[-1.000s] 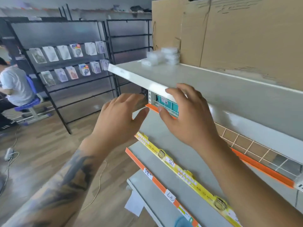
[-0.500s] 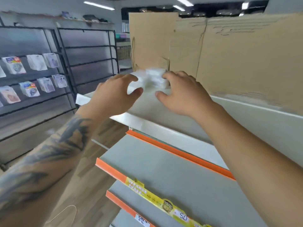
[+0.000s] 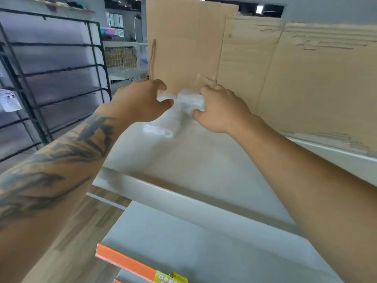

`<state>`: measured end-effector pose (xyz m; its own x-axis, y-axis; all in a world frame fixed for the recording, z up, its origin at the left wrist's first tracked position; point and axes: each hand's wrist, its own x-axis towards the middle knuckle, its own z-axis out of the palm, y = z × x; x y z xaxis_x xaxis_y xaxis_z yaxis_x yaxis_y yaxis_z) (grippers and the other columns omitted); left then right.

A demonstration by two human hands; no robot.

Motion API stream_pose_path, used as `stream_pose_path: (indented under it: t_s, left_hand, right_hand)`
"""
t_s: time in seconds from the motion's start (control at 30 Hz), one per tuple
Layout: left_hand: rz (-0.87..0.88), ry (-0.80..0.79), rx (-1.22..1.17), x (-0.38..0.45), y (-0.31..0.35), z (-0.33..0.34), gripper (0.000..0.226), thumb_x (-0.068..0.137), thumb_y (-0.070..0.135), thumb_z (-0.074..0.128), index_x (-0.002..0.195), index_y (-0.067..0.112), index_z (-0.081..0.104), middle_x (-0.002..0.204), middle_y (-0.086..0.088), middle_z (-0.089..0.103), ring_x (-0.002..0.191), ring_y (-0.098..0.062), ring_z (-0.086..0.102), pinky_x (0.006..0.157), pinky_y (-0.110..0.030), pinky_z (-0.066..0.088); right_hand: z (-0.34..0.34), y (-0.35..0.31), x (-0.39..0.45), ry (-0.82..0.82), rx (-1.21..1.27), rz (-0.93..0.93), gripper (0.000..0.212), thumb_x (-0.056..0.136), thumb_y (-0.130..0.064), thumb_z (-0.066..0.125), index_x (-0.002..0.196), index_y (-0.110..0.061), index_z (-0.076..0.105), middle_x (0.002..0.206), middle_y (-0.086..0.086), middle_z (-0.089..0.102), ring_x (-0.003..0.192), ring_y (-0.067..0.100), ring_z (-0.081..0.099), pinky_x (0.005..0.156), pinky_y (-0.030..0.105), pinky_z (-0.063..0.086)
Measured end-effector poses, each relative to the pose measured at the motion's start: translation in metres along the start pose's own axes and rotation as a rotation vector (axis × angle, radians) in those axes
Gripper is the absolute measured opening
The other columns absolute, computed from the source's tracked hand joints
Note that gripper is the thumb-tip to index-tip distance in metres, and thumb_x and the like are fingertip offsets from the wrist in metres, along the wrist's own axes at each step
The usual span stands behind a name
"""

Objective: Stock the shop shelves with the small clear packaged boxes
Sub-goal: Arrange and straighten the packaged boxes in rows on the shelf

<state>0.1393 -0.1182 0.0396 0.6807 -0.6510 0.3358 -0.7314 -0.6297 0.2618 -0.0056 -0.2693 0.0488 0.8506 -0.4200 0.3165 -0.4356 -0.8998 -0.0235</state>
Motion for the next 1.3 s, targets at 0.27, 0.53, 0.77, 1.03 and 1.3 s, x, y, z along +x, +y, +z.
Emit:
stream_pose_path:
  t_s: [0.27,0.53,0.77,1.03,1.3]
  left_hand:
    - [0.019,-0.111,-0.078,0.027,-0.019,0.032,0.067,0.093,0.072,0.046,0.151,0.038,0.046,0.157,0.006,0.047,0.145,-0.025,0.041,0.119,-0.043,0.034]
    - [0.108,-0.105,-0.155,0.015,-0.027,0.031,0.058,0.096,0.060,0.056,0.147,0.033,0.052,0.154,0.011,0.049,0.143,-0.018,0.044,0.117,-0.032,0.031]
    - [0.161,-0.053,-0.195,0.006,-0.037,0.025,0.051,0.092,0.042,0.072,0.139,0.027,0.062,0.144,0.007,0.059,0.130,-0.019,0.053,0.099,-0.022,0.034]
    - [0.173,0.045,-0.282,0.004,-0.035,0.021,0.048,0.087,0.045,0.078,0.130,0.027,0.066,0.122,0.009,0.057,0.097,-0.012,0.051,0.088,-0.025,0.036]
    - [0.180,0.178,-0.418,-0.038,-0.018,0.000,0.053,0.086,0.049,0.078,0.134,0.031,0.064,0.127,0.003,0.068,0.106,-0.022,0.064,0.096,-0.039,0.052]
  right_hand:
    - [0.047,0.002,0.036,0.062,0.039,0.034,0.059,0.097,-0.052,0.053,0.149,-0.025,0.041,0.157,0.003,0.034,0.139,0.034,0.037,0.108,0.046,0.039]
    - [0.060,0.000,0.040,0.240,0.121,0.018,0.035,0.097,-0.037,0.057,0.125,-0.016,0.050,0.130,0.010,0.056,0.121,0.037,0.051,0.096,0.046,0.046]
    - [0.062,0.004,0.037,0.286,0.115,-0.017,0.037,0.096,-0.036,0.063,0.123,-0.013,0.049,0.126,0.012,0.055,0.110,0.038,0.057,0.092,0.046,0.046]
    - [0.058,-0.001,0.030,0.314,0.133,-0.035,0.044,0.091,-0.028,0.071,0.129,-0.017,0.051,0.131,0.012,0.048,0.106,0.038,0.058,0.094,0.045,0.046]
    - [0.015,0.018,-0.025,0.282,0.194,-0.005,0.046,0.095,-0.032,0.068,0.135,-0.019,0.050,0.130,0.010,0.043,0.109,0.034,0.057,0.096,0.039,0.045]
